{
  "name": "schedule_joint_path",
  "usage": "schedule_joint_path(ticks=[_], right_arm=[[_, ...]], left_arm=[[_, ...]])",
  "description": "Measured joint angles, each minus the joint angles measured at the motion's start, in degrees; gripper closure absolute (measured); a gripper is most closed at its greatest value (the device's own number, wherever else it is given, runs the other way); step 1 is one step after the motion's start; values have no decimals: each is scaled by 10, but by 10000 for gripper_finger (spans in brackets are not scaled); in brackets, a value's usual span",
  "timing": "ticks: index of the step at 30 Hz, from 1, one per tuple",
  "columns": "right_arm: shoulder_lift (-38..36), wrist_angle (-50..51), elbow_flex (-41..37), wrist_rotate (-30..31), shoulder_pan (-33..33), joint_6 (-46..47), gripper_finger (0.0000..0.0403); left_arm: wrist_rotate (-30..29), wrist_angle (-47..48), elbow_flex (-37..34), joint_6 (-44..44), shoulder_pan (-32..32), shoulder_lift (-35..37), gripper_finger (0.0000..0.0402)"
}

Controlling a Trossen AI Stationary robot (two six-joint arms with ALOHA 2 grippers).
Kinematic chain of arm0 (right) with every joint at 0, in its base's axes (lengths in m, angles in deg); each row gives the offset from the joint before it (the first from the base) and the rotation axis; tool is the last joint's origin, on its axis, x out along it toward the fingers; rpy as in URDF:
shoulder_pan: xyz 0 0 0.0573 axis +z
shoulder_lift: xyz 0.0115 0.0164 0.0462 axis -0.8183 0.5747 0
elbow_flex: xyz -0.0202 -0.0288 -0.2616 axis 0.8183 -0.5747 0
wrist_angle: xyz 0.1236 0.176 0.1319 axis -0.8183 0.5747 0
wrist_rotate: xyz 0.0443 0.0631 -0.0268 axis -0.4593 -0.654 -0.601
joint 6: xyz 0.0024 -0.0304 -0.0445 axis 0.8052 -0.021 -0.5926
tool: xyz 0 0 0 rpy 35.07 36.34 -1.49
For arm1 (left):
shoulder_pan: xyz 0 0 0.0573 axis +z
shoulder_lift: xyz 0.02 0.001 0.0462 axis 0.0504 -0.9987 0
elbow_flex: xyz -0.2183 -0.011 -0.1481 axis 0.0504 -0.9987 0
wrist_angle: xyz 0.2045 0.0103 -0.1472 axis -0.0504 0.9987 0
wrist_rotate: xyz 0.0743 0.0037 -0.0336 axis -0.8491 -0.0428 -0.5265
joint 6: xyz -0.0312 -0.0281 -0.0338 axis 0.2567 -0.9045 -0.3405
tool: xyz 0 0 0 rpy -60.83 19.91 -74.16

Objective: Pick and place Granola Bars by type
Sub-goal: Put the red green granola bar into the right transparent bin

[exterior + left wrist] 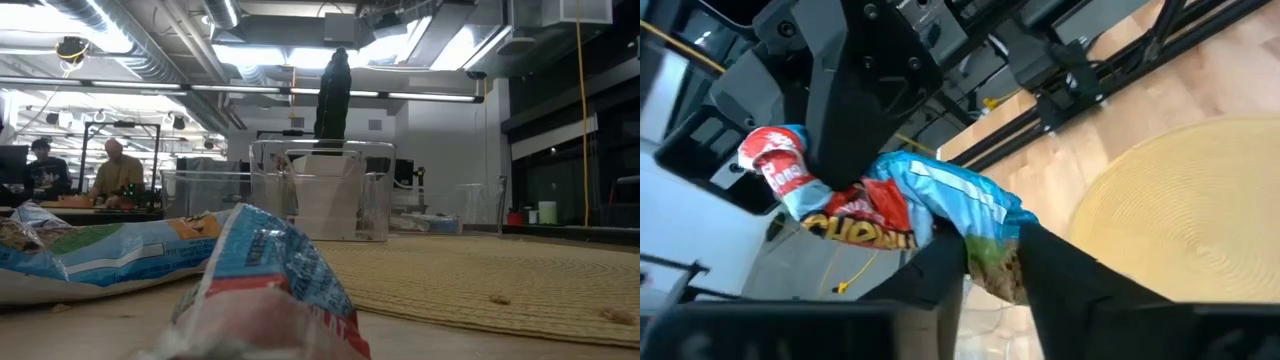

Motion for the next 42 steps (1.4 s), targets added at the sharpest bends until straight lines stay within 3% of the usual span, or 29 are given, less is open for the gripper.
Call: schedule_joint_path(ticks=[8,17,25,34,42], right_arm=[[-8,17,0,2,-14,0,365],[-60,116,0,9,-16,1,365],[-99,286,0,88,-14,19,359],[-100,454,0,167,-14,52,368],[-102,499,0,197,-14,66,363]], left_arm=[[-73,17,0,9,-30,0,248],[-97,60,0,-62,-47,0,226],[-16,106,0,-161,-46,0,235],[55,114,-7,-180,-45,-8,238],[81,114,-138,-217,-13,-5,249]])
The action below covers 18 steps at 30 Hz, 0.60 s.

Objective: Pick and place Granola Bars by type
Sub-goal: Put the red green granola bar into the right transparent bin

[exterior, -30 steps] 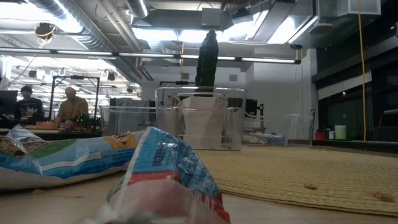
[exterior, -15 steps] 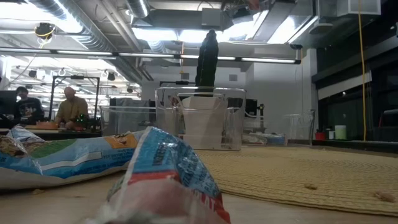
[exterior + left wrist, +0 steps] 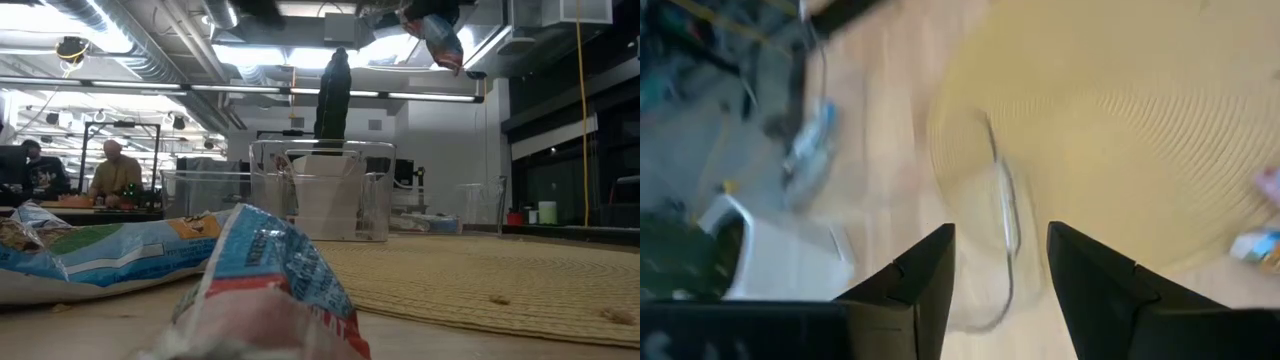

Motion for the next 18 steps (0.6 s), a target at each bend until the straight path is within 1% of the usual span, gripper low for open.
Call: schedule_joint_path(ticks=[4,10,12,18], right_arm=[[0,15,0,4,0,-3,370],[0,35,0,51,-3,-17,360],[0,38,0,64,-9,-18,358],[0,63,0,65,-52,-17,369]], left_arm=[[31,-23,-55,-30,22,25,254],[49,-118,-131,-39,32,77,261],[46,-137,-153,-47,31,87,263],[3,-167,-198,-67,18,95,269]])
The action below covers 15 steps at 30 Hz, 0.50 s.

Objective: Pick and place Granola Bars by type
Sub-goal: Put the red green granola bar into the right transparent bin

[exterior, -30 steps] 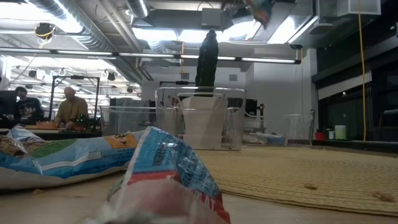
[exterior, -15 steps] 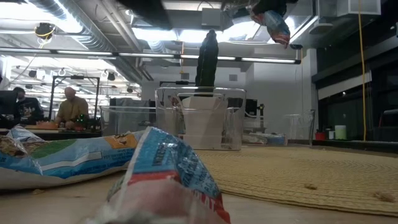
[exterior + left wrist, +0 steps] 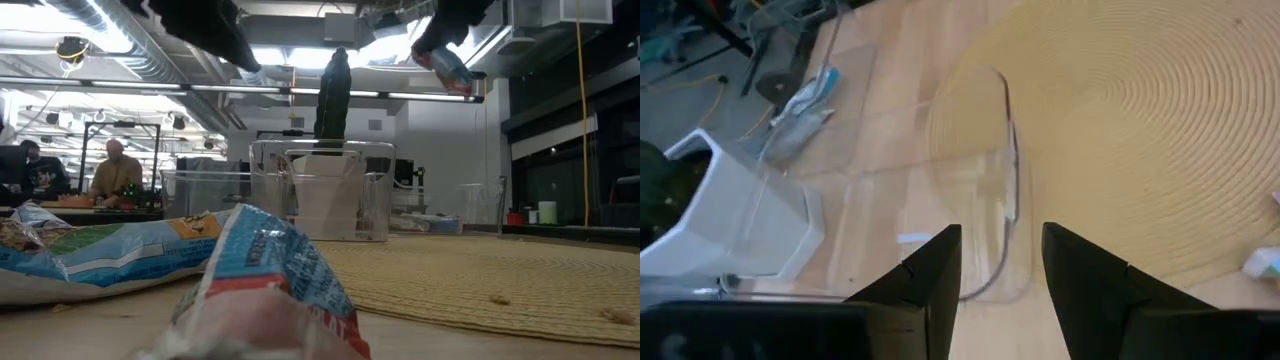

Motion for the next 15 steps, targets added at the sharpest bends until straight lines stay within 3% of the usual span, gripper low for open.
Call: schedule_joint_path(ticks=[15], right_arm=[[1,-21,2,1,-141,-19,369]], left_arm=[[-59,-57,-30,8,-15,0,270]])
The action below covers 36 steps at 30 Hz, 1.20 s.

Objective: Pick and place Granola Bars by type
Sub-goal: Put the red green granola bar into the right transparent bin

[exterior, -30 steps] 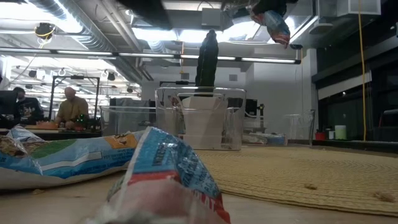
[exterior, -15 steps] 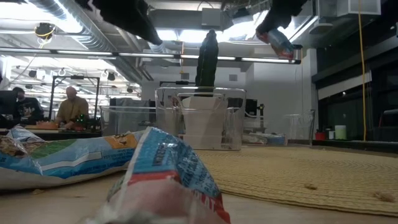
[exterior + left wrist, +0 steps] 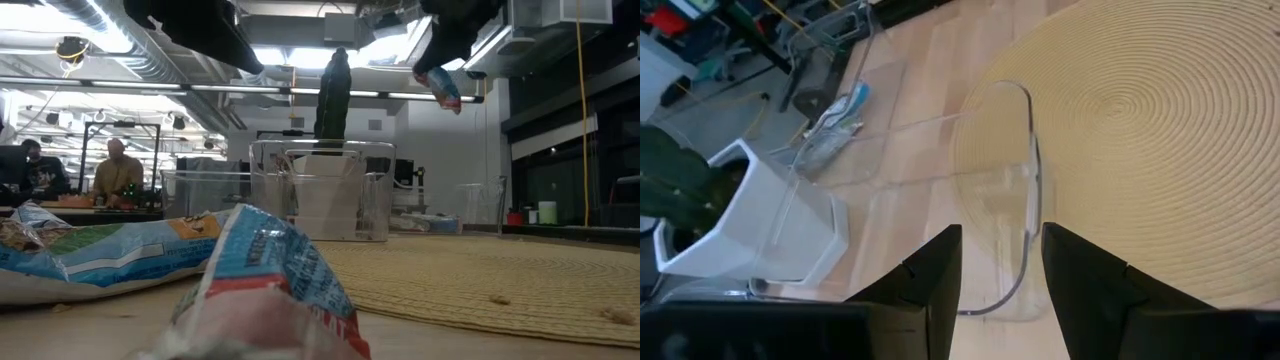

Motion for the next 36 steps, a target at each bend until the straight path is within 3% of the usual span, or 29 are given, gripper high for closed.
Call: schedule_joint_path(ticks=[14,26,36], right_arm=[[0,12,38,-8,-53,-19,368],[8,-38,-49,-34,-130,-55,367],[66,-42,-59,-37,-164,-90,362]], left_arm=[[0,-13,0,12,1,0,270],[0,-28,0,26,13,0,270],[-1,-26,0,26,21,0,270]])
